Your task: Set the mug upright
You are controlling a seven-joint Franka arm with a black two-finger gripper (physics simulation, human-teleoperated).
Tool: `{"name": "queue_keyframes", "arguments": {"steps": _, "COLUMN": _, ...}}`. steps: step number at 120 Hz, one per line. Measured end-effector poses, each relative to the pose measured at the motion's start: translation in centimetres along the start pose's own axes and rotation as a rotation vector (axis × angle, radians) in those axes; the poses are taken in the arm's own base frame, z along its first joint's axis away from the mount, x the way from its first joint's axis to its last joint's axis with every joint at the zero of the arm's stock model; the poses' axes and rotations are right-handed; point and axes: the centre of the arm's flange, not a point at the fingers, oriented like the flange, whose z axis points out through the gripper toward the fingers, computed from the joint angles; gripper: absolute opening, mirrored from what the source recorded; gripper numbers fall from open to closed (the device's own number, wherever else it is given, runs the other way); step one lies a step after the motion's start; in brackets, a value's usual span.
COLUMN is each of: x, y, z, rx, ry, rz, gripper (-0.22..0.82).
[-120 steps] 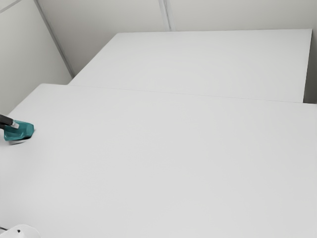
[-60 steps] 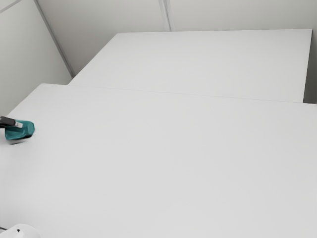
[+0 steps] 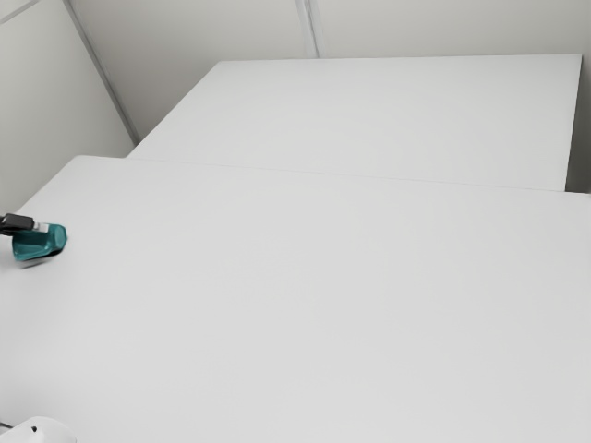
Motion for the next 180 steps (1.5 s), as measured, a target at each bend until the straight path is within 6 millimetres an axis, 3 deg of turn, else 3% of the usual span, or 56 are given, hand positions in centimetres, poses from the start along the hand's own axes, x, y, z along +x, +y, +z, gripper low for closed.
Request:
{"name": "queue_keyframes", "arguments": {"steps": 32, "x": -0.1, "y": 0.1, "z": 0.3, "rx": -0.024, "ry": 0.012, "rz": 0.001, "gripper": 0.39}}
{"name": "queue_keyframes", "arguments": {"steps": 68, "x": 0.1, "y": 0.1, "z": 0.3, "rx": -0.024, "ry": 0.026, "rz": 0.001, "gripper": 0.05}}
{"name": "queue_keyframes", "arguments": {"steps": 92, "x": 0.2, "y": 0.2, "z": 0.5, "rx": -0.023, "ry": 0.033, "rz": -0.003, "gripper": -0.05}}
{"name": "queue_keyframes", "arguments": {"steps": 108, "x": 1.2, "y": 1.0, "z": 0.8, "rx": -0.051, "ry": 0.056, "rz": 0.006, "gripper": -0.07}}
{"name": "queue_keyframes", "arguments": {"steps": 120, "x": 2.3, "y": 2.0, "z": 1.0, "rx": -0.077, "ry": 0.077, "rz": 0.018, "gripper": -0.14}}
{"name": "queue_keyframes", "arguments": {"steps": 156, "x": 7.6, "y": 7.2, "z": 1.7, "rx": -0.132, "ry": 0.089, "rz": 0.095, "gripper": -0.17}}
{"name": "queue_keyframes", "arguments": {"steps": 167, "x": 10.2, "y": 10.2, "z": 3.0, "rx": -0.135, "ry": 0.055, "rz": 0.144, "gripper": -0.17}}
{"name": "queue_keyframes", "arguments": {"steps": 180, "x": 13.8, "y": 15.1, "z": 2.4, "rx": -0.106, "ry": -0.001, "rz": 0.221, "gripper": -0.17}}
